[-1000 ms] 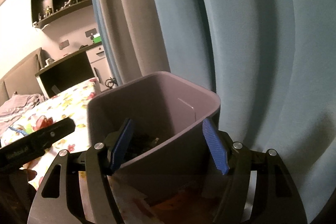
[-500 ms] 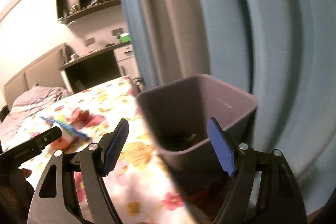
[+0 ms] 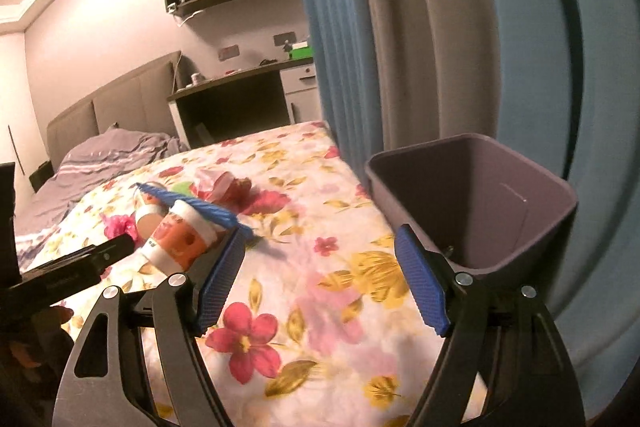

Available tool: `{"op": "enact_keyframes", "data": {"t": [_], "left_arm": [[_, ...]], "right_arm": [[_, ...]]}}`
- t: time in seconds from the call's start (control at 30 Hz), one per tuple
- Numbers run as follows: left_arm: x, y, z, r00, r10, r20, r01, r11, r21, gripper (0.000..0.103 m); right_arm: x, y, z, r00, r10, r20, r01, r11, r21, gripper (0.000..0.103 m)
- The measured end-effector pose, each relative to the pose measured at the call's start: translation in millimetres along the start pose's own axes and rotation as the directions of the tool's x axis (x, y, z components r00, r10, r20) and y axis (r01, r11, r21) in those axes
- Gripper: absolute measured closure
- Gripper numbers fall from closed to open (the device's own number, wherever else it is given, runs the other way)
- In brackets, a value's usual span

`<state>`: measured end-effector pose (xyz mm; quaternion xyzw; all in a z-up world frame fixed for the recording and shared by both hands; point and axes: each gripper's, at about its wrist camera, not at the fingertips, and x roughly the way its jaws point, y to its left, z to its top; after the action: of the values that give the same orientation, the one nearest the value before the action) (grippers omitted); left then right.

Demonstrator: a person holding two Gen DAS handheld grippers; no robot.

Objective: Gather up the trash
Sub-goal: 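Move both tools back to the trash pile on the bed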

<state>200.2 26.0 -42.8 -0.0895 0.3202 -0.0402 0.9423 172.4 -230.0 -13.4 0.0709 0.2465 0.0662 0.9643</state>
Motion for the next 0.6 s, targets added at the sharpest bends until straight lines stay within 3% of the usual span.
{"op": "enact_keyframes", "data": {"t": [0.5, 0.6], "left_arm": [[71, 2, 7, 0.993, -0.036, -0.113, 0.04, 0.999, 0.035, 0.016], [80, 4, 8, 0.986, -0.055, -0.155, 0.059, 0.998, 0.021, 0.029]], "right_arm": [[37, 25, 6, 0.997, 0.035, -0.07, -0.038, 0.998, -0.052, 0.028], [46, 29, 7, 0.996, 0.037, -0.08, -0.042, 0.997, -0.068, 0.028]]}}
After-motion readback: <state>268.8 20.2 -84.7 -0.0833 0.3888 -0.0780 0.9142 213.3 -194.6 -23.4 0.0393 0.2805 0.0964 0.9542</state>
